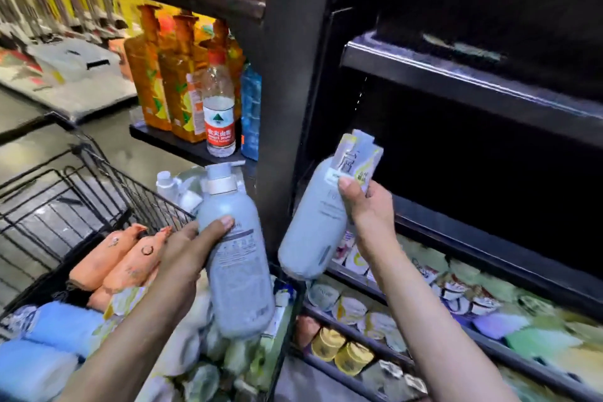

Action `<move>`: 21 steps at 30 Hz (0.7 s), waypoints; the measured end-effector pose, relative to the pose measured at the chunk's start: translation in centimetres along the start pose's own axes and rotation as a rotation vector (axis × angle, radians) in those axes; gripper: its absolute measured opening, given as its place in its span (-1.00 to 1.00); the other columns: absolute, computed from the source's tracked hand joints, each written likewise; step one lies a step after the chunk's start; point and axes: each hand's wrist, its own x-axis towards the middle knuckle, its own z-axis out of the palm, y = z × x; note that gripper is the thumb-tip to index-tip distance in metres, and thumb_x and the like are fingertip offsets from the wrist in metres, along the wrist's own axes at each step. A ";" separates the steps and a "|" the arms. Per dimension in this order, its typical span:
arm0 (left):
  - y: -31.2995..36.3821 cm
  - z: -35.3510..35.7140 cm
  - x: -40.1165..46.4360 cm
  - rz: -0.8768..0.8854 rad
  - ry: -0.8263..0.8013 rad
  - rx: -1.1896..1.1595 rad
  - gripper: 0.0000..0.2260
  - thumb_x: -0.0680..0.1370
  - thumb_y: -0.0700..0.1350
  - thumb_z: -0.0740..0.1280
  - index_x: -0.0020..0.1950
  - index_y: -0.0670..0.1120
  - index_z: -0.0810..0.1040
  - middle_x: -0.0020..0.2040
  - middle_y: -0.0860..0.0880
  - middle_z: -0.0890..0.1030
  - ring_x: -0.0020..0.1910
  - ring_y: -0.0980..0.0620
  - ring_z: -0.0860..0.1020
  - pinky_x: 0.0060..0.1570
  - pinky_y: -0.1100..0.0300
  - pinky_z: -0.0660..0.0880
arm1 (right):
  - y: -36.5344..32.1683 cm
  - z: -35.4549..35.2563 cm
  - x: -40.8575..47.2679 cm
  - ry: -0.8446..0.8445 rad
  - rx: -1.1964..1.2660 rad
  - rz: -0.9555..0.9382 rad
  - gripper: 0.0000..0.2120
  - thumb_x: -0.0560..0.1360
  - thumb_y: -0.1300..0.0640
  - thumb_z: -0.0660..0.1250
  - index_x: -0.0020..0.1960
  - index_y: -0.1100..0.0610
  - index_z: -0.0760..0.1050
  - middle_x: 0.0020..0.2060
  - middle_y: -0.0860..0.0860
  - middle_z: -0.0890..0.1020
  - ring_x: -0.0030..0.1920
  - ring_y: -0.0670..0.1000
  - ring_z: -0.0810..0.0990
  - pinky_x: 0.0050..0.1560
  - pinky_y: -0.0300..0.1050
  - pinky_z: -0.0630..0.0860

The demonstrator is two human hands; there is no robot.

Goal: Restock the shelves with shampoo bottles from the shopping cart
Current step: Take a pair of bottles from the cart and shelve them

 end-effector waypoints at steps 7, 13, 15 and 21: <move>0.6 4.3 1.4 -0.006 -0.057 0.017 -0.80 0.33 -0.08 0.44 -0.16 -0.17 0.57 -0.38 0.00 0.66 -0.43 0.13 0.60 -0.48 0.37 0.45 | -2.8 -2.9 8.7 0.120 -0.049 -0.074 -0.74 0.31 -0.02 0.47 -0.12 0.13 0.58 -0.21 0.01 0.67 -0.24 -0.07 0.64 -0.20 -0.12 0.60; 0.1 5.4 2.0 -0.030 -0.085 0.040 -0.52 0.22 0.11 0.47 -0.04 -0.21 0.60 -0.23 -0.08 0.69 -0.29 0.03 0.64 -0.36 0.30 0.51 | -1.4 -3.3 13.9 0.151 -0.148 -0.056 -0.79 0.41 0.18 0.48 0.01 0.15 0.56 -0.18 -0.06 0.64 -0.31 -0.26 0.61 -0.27 -0.38 0.52; 0.0 5.4 2.0 -0.041 -0.072 0.033 -0.47 0.19 0.13 0.47 -0.01 -0.21 0.61 -0.20 -0.10 0.69 -0.26 0.02 0.65 -0.34 0.29 0.52 | -1.0 -3.1 15.1 0.148 -0.123 -0.044 -0.80 0.41 0.21 0.47 0.03 0.15 0.57 -0.15 -0.01 0.66 -0.26 -0.20 0.64 -0.18 -0.31 0.56; -0.2 5.3 1.8 -0.066 -0.037 0.024 -0.53 0.17 0.10 0.48 -0.07 -0.19 0.60 -0.24 -0.09 0.69 -0.30 0.04 0.65 -0.38 0.30 0.52 | -0.3 -2.5 18.4 0.088 -0.218 -0.019 -0.74 0.41 0.17 0.48 0.05 0.15 0.52 -0.03 0.06 0.64 -0.05 0.04 0.63 0.02 -0.05 0.58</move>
